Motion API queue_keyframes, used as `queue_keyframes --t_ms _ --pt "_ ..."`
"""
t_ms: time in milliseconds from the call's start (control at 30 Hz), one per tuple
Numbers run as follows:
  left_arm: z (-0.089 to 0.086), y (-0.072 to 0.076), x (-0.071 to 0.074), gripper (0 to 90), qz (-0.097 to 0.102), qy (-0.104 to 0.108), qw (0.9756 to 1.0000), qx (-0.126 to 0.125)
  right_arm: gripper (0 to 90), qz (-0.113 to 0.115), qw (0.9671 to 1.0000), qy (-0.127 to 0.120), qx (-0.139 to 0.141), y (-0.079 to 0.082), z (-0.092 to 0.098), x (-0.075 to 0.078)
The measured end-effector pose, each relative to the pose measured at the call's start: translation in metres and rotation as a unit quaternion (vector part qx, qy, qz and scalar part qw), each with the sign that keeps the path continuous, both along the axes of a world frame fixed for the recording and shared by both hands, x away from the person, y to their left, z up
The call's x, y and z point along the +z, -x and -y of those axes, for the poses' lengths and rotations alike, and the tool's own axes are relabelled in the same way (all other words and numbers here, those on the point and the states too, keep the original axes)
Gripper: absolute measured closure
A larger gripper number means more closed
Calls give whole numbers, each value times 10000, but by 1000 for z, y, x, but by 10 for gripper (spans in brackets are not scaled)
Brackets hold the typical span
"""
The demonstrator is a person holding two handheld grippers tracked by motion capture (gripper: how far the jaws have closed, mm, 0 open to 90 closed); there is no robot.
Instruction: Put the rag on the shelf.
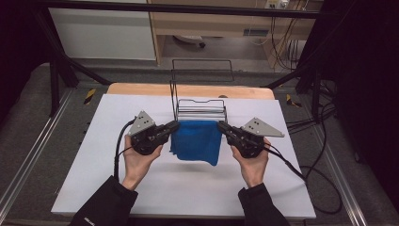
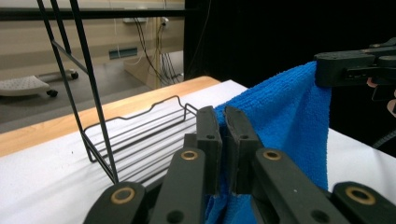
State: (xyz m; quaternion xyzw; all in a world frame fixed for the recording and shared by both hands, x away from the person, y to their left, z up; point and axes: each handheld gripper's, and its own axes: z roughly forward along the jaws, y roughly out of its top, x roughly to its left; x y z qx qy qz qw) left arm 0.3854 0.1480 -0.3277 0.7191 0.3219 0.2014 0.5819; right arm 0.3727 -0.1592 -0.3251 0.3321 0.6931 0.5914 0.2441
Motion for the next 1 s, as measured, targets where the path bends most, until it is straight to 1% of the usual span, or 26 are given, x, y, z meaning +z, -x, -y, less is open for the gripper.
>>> queue_keyframes --t_ms 133,233,267,300,433,533,667,733,800,933,1000 --pt "0 1 5 853 85 79 9999 2 866 67 10000 -35 -21 0 0 4" --pt "0 0 8 853 131 136 9998 1 866 180 9998 -109 -53 1 0 11" --pt "1 0 9 853 154 147 9998 6 866 180 9998 -109 -53 1 0 11" --pt "1 0 11 853 175 176 9997 7 866 260 9995 -136 -80 2 0 15" --pt "3 -1 16 853 250 234 9994 16 866 325 9993 -170 -106 2 1 19" --pt "5 -1 20 853 306 295 9991 5 866 428 9988 -209 -146 2 2 24" --pt "7 -3 26 853 359 359 9987 15 866 507 9982 -274 -175 3 4 31" --pt "7 -3 29 853 382 414 9984 13 866 539 9980 -284 -185 2 5 34" --pt "8 -4 30 853 408 405 9983 19 866 581 9977 -286 -201 2 5 36" --pt "9 -6 34 853 457 496 9977 51 867 672 9971 -278 -235 1 5 42" --pt "9 -7 37 854 486 502 9975 59 867 682 9969 -303 -245 1 5 45"
